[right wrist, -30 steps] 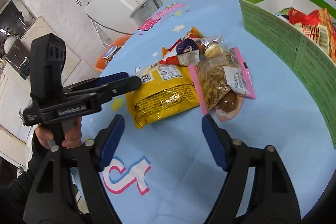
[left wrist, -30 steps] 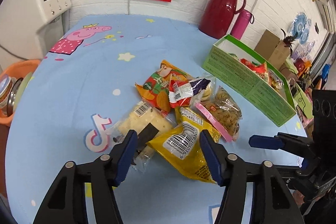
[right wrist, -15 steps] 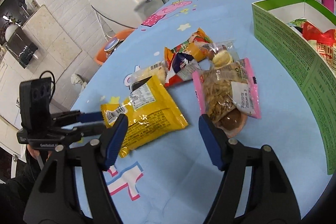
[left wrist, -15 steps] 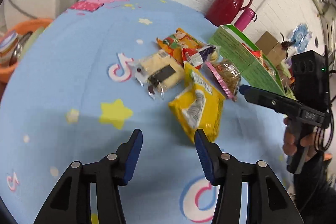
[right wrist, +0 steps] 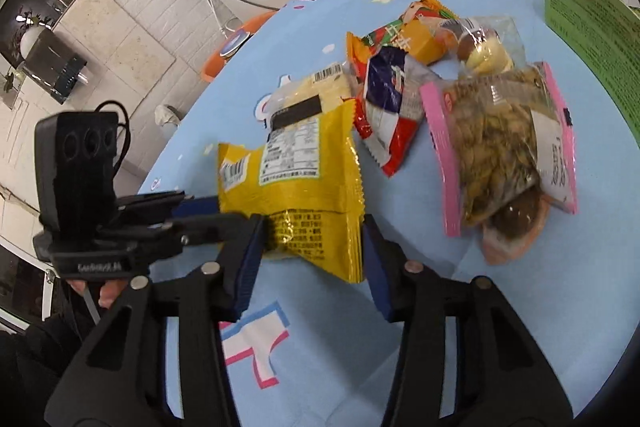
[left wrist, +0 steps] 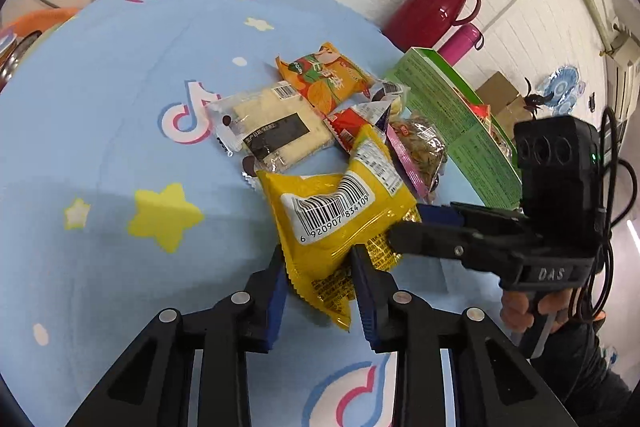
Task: Organize snacks
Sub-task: 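Grasp a yellow snack bag with each tool, then carry both yellow bags into the green box and open both tools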
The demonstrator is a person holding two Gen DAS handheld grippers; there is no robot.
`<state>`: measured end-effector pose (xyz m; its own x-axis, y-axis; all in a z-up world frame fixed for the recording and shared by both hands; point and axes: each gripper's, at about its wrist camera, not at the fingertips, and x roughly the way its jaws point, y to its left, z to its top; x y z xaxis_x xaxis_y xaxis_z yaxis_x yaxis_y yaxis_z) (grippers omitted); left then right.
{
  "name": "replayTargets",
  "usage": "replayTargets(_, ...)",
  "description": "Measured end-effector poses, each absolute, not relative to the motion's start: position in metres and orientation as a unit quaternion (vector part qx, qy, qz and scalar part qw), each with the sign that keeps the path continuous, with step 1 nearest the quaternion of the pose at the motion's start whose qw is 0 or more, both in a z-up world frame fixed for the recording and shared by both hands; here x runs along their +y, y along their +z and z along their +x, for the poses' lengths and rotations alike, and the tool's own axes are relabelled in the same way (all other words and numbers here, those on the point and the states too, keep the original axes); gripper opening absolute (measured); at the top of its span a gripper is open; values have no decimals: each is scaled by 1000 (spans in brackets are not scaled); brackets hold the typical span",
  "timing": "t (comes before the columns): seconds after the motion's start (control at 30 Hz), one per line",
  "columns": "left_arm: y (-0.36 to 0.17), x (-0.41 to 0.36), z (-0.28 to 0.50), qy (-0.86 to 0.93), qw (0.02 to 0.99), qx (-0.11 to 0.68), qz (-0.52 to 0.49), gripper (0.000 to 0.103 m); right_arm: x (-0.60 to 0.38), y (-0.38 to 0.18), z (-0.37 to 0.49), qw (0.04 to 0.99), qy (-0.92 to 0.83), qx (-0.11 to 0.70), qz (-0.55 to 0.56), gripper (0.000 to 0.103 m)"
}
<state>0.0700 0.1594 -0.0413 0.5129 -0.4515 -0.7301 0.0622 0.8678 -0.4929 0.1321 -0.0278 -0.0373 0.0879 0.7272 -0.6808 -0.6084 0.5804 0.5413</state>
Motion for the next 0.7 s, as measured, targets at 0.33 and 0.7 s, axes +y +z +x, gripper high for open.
replayTargets(0.33,-41,157,81,-141,847,467,-210,36,-39,-45,148,739,441,495,119,44)
replayTargets(0.7,-6,120,82,-170,866,440,-169,25,-62,-6,116,807,405,421,91,36)
